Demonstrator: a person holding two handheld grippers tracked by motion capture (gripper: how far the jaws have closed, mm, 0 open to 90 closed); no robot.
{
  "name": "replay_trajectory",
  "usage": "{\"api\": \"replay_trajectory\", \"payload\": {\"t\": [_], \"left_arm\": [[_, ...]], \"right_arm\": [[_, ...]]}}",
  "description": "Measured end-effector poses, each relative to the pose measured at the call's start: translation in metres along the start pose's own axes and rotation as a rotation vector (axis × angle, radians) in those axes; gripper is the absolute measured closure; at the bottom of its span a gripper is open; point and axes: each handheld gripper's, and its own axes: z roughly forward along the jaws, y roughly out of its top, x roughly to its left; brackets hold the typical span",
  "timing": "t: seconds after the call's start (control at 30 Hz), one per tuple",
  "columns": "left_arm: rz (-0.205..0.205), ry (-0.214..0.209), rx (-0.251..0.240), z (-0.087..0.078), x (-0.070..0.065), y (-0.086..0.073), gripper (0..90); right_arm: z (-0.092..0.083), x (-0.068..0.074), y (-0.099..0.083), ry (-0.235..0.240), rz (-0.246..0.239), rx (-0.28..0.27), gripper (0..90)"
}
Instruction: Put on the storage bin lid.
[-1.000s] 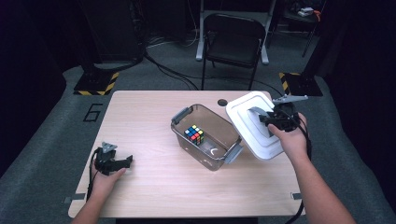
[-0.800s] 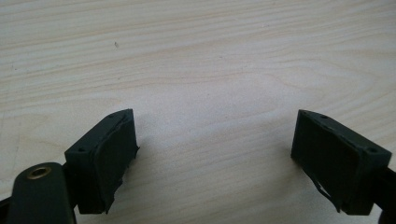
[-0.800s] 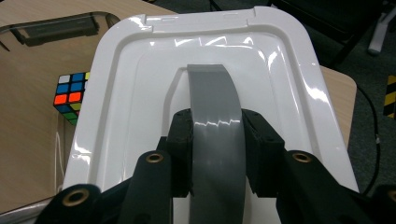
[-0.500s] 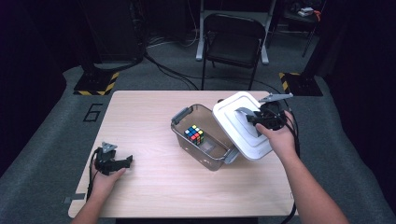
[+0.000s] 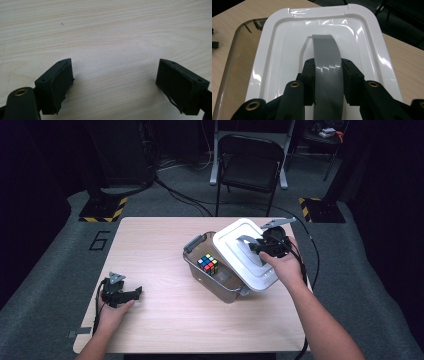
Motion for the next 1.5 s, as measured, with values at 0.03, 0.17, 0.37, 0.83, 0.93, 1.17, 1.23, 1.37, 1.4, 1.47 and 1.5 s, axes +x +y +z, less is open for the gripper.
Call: {"api": "replay_trajectory", "payload": {"t": [0.03,0.17,0.37,0.83,0.93,1.17,1.23,1.37,1.4,1.47,1.5], "left_arm": [[0.000,0.000,0.000,0.000,0.000,0.000,14.0],[0.000,0.000,0.000,0.000,0.000,0.000,14.0],[0.000,0.000,0.000,0.000,0.000,0.000,14.0],[0.002,0.000,0.000,0.000,0.000,0.000,14.1],[0.001,0.000,0.000,0.000,0.000,0.000,14.1],[0.000,0.000,0.000,0.000,0.000,0.000,14.1],[0.002,0.000,0.000,0.000,0.000,0.000,14.1],[0.000,0.000,0.000,0.000,0.000,0.000,14.1],[-0.001,-0.001,0.001,0.000,0.000,0.000,14.0],[0.002,0.000,0.001,0.000,0.000,0.000,14.1],[0.000,0.000,0.001,0.000,0.000,0.000,14.1]], "right_arm": [[0.001,0.002,0.001,0.004,0.000,-0.002,66.6],[0.007,0.010,0.007,0.021,-0.006,0.004,66.7],[0.015,0.024,0.015,0.047,-0.028,0.005,66.7],[0.040,0.045,0.027,0.098,-0.056,0.022,66.8],[0.045,0.049,0.028,0.106,-0.064,0.026,66.8],[0.051,0.054,0.030,0.117,-0.068,0.037,66.7],[0.054,0.054,0.029,0.121,-0.073,0.036,66.7],[0.058,0.055,0.028,0.127,-0.075,0.049,66.7],[0.059,0.055,0.028,0.129,-0.077,0.052,66.7],[0.061,0.056,0.027,0.133,-0.077,0.060,66.7],[0.062,0.056,0.026,0.132,-0.081,0.061,66.7]]}}
